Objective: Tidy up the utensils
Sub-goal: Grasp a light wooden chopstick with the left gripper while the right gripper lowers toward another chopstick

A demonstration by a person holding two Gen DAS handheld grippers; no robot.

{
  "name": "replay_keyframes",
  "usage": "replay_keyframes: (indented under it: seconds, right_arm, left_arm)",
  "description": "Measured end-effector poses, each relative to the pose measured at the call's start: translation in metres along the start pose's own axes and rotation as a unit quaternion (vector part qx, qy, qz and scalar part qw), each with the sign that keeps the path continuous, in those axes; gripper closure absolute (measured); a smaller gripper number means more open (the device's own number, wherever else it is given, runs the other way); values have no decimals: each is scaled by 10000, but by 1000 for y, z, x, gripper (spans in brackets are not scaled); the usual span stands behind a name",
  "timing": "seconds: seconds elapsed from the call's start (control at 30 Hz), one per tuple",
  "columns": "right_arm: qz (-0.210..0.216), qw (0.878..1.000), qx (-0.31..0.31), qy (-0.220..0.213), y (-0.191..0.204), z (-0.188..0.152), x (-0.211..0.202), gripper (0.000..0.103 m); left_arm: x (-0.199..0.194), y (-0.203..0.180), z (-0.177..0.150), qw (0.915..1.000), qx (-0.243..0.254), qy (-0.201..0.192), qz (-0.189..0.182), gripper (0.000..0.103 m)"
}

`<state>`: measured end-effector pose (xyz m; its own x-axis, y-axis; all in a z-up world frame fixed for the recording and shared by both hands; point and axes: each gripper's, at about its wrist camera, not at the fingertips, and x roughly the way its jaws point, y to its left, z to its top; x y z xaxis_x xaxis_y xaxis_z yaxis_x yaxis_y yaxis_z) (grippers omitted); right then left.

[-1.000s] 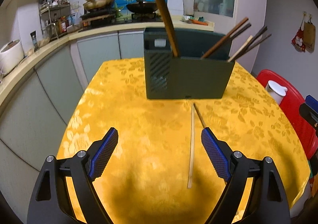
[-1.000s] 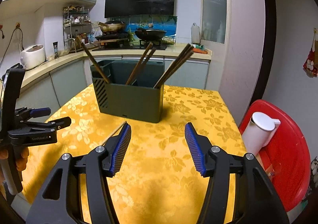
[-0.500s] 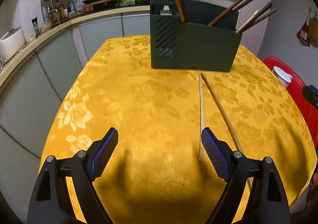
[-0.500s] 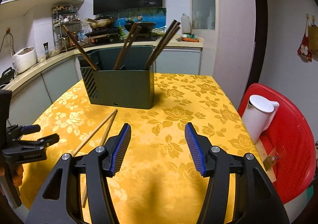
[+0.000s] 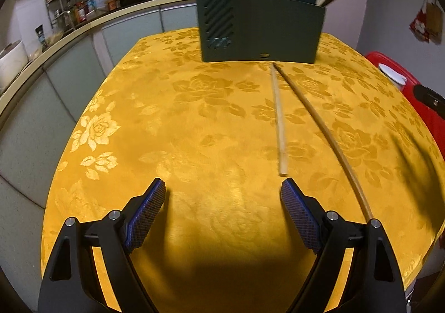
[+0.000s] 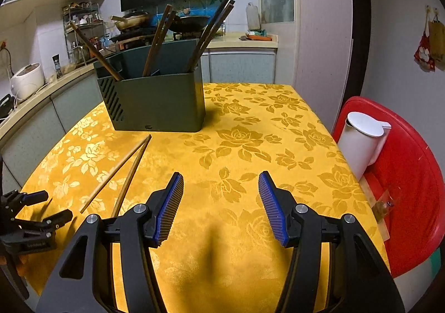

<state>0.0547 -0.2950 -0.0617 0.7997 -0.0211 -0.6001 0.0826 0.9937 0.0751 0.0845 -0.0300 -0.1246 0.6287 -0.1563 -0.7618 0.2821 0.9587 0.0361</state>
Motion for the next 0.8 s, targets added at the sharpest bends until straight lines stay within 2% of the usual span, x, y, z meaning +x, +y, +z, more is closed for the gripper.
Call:
replay_keyframes:
  seconds: [0.13, 0.23, 0.3, 0.43, 0.6, 0.8]
  right_arm:
    - [34, 10000, 17, 58, 1, -2, 3, 48]
    - [49, 9999, 19, 88, 1, -3, 4, 48]
    - [53, 9999, 18, 96, 1, -4, 5, 48]
    - [52, 9999, 9, 99, 1, -4, 4, 48]
    - [100, 9998, -52, 134, 6, -7, 6, 48]
    - [326, 9990, -144, 255, 19, -14, 7, 48]
  left_arm:
    - [-3, -14, 2, 9996, 246, -121, -69, 22]
    - [1, -22, 8, 9991, 385, -117, -106, 34]
    - [7, -27, 11, 9989, 411, -49, -200, 47]
    - [12, -32, 14, 9986, 432, -52, -293, 61]
    - [12, -43, 14, 9972, 581, -71, -471, 96]
    - [8, -40, 9, 9975, 505, -81, -483, 97]
